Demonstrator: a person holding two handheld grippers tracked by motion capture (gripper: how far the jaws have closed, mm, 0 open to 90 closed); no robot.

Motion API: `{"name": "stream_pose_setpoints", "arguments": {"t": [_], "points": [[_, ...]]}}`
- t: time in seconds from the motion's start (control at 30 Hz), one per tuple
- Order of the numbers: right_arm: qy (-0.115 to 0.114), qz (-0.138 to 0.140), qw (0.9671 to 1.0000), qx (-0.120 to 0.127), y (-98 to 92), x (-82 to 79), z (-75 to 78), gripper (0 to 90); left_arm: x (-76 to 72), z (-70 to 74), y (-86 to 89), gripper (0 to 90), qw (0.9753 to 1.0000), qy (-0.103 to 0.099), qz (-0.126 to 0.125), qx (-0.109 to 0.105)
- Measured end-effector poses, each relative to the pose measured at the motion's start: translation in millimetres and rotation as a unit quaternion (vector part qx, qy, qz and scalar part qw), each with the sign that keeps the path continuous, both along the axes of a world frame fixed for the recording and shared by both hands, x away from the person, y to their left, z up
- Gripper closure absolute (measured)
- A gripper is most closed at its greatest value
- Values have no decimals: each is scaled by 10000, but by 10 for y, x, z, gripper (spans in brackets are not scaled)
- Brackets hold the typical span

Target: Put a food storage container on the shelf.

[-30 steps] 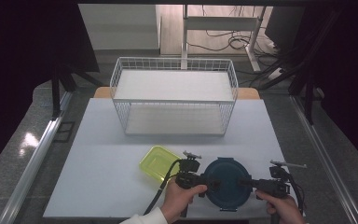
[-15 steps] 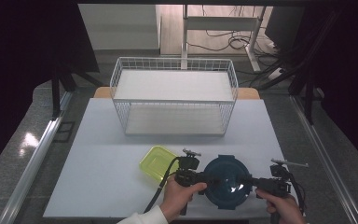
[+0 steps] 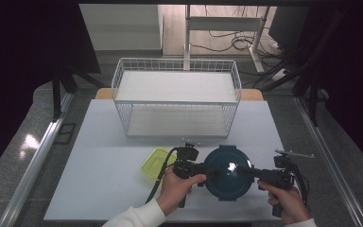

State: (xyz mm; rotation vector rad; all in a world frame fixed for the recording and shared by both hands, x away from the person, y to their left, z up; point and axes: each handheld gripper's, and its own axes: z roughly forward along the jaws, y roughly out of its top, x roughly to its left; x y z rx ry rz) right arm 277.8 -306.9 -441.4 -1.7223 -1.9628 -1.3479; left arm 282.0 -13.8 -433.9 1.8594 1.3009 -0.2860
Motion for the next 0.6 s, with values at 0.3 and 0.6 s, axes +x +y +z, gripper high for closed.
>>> {"name": "stream_pose_setpoints", "arguments": {"t": [0.3, 0.6], "points": [[-245, 67, 9996, -90, 131, 163, 305, 338, 125, 240, 132, 322, 9999, -120, 31, -93], [-334, 128, 9993, -114, 244, 323, 491, 338, 248, 408, 247, 322, 9995, -248, 106, -132]]}}
